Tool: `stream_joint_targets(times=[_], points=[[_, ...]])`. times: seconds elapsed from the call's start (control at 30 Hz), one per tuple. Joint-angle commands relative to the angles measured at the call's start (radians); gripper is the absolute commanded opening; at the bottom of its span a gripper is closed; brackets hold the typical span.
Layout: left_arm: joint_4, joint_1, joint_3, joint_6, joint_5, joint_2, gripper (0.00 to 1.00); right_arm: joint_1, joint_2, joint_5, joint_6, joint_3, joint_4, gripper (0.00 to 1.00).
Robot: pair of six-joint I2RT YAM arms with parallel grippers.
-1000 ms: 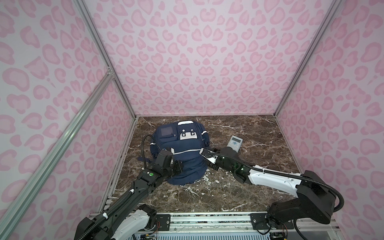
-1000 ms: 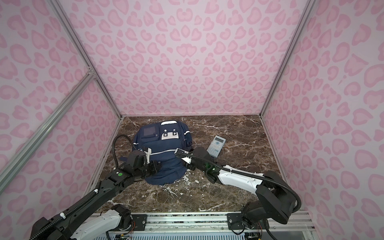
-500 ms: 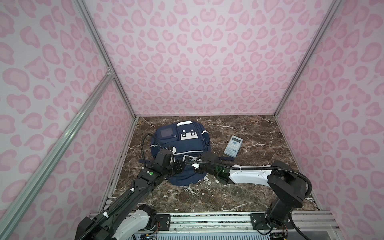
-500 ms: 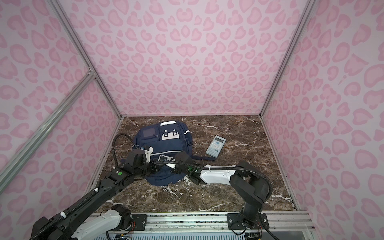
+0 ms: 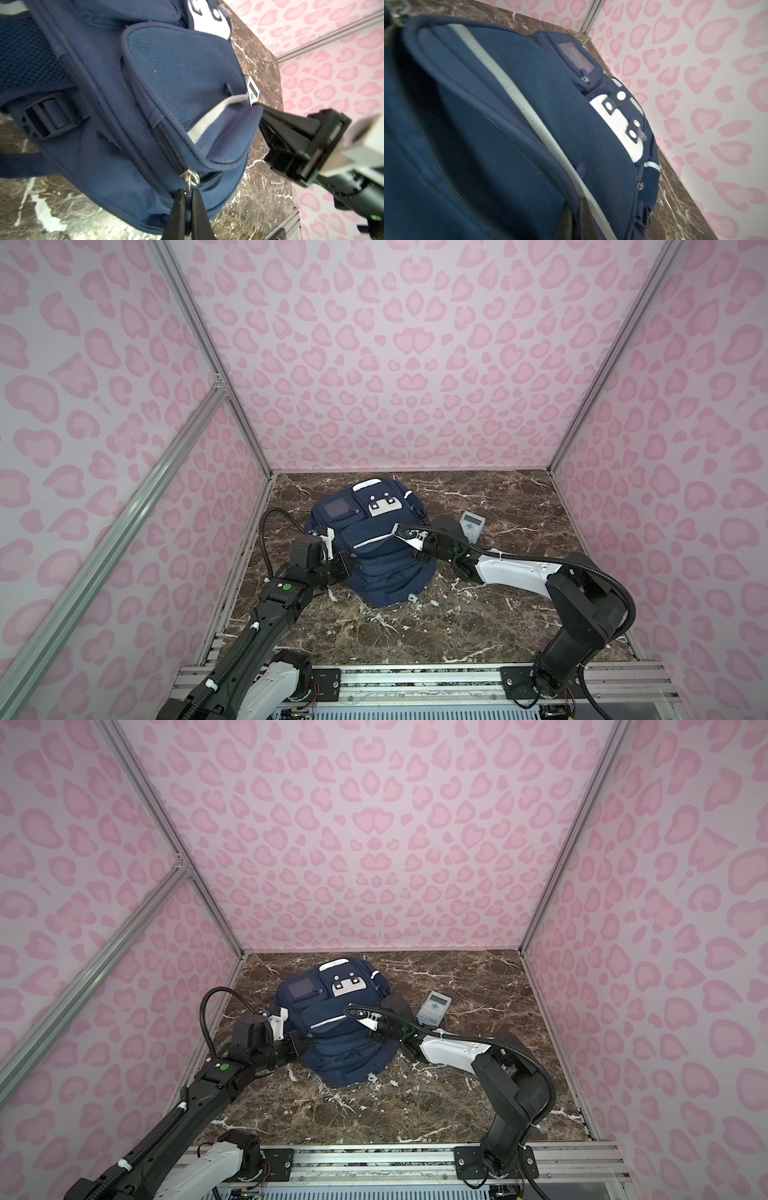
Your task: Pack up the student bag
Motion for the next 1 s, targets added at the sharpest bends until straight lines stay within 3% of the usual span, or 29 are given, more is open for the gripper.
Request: stream_joint_targets(times=[0.0,0.13,0.33,0.4,0.5,0.6,0.67,0.73,0.8,0.87,0.97], points=[[-0.049,-0.058,-0.007,-0.04,-0.056,-0.016,0.03,-0.007,-0.008,0.167,0.053,-0.003,-0.038,0.35],[0.059,-0.141,-0.018,-0.117,0.019,0.015,0.03,0.064,-0.103,0.213,0.124,-0.064,-0.052,0.44],[0.145,-0.178,-0.018,-0.16,0.076,0.049,0.03,0.155,-0.254,0.076,0.266,-0.186,-0.108,0.52],[0.144,-0.183,-0.01,-0.161,0.087,0.055,0.03,0.221,-0.275,0.084,0.292,-0.214,-0.074,0.55],[0.17,-0.19,-0.017,-0.18,0.102,0.052,0.03,0.314,-0.249,0.144,0.297,-0.226,0.026,0.55],[0.18,-0.202,-0.016,-0.194,0.109,0.05,0.03,0.332,-0.177,0.144,0.337,-0.212,0.145,0.56],[0.177,-0.206,-0.015,-0.197,0.106,0.047,0.03,0.332,-0.119,0.126,0.359,-0.18,0.179,0.6],[0.179,-0.207,-0.014,-0.201,0.113,0.051,0.03,0.331,-0.063,0.122,0.365,-0.159,0.216,0.72],[0.186,-0.207,-0.017,-0.208,0.128,0.053,0.03,0.332,-0.018,0.161,0.357,-0.141,0.234,0.74],[0.176,-0.207,-0.016,-0.207,0.124,0.05,0.03,0.335,0.001,0.232,0.354,-0.144,0.238,0.65],[0.154,-0.207,-0.009,-0.193,0.11,0.046,0.03,0.332,-0.013,0.303,0.326,-0.176,0.229,0.26]])
